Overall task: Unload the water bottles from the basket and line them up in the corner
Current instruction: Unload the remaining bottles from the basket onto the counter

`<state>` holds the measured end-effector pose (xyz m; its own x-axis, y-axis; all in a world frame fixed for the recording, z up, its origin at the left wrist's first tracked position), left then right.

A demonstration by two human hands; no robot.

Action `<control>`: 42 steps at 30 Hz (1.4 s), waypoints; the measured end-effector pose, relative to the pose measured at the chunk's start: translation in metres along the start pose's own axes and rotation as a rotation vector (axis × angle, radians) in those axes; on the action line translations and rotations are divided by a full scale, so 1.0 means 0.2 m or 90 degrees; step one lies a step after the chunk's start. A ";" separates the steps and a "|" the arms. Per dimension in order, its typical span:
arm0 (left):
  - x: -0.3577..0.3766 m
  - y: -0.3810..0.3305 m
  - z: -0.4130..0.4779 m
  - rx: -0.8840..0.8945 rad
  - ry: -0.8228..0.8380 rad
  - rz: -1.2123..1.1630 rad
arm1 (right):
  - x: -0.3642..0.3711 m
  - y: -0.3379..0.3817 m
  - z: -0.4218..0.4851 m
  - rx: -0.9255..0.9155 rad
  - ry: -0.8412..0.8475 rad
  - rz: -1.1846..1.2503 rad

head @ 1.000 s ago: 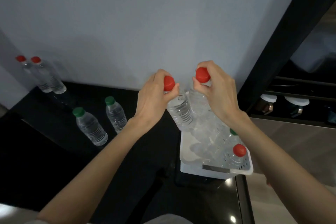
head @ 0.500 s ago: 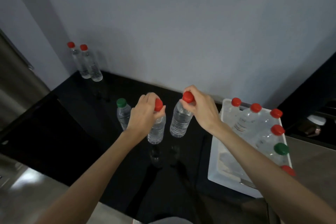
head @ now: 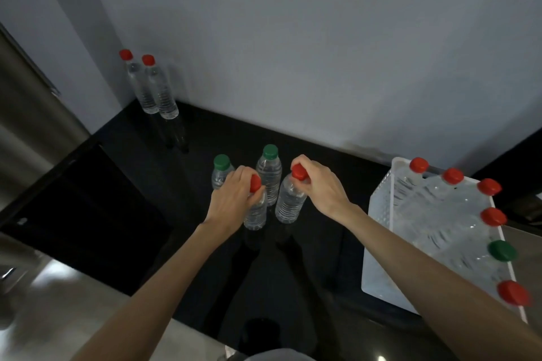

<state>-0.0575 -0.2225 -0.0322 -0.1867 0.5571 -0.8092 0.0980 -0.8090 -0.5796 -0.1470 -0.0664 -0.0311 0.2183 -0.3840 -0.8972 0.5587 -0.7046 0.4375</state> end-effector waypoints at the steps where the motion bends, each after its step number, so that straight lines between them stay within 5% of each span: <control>1: 0.00 0.00 0.00 0.003 0.001 -0.001 | 0.01 0.00 0.01 0.003 0.002 0.001; 12: -0.02 -0.12 0.05 0.092 -0.062 0.188 | -0.04 -0.05 -0.01 0.010 0.079 -0.019; 22: -0.01 -0.71 0.13 0.274 -0.153 0.128 | -0.56 -0.30 -0.32 0.097 -0.166 -0.004; 30: 0.35 -1.23 0.25 0.343 -0.025 0.005 | -0.84 -0.73 -0.71 0.262 -0.227 -0.080; 42: 0.98 -1.35 0.58 0.235 0.176 0.038 | -0.74 -1.22 -0.90 0.413 -0.035 -0.192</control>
<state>-0.2330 0.0829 -0.0227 0.0814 0.4954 -0.8648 -0.2635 -0.8261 -0.4981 -0.1724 0.2697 -0.0159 0.0792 -0.1347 -0.9877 -0.0044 -0.9909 0.1348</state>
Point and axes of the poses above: each hand's wrist, its own z-axis towards the middle knuckle, its own x-axis out of the palm, y = z × x, the point moved 6 cm from there along z, towards the middle knuckle, and after that the axes turned 7 degrees about -z, right-handed, at the moved point
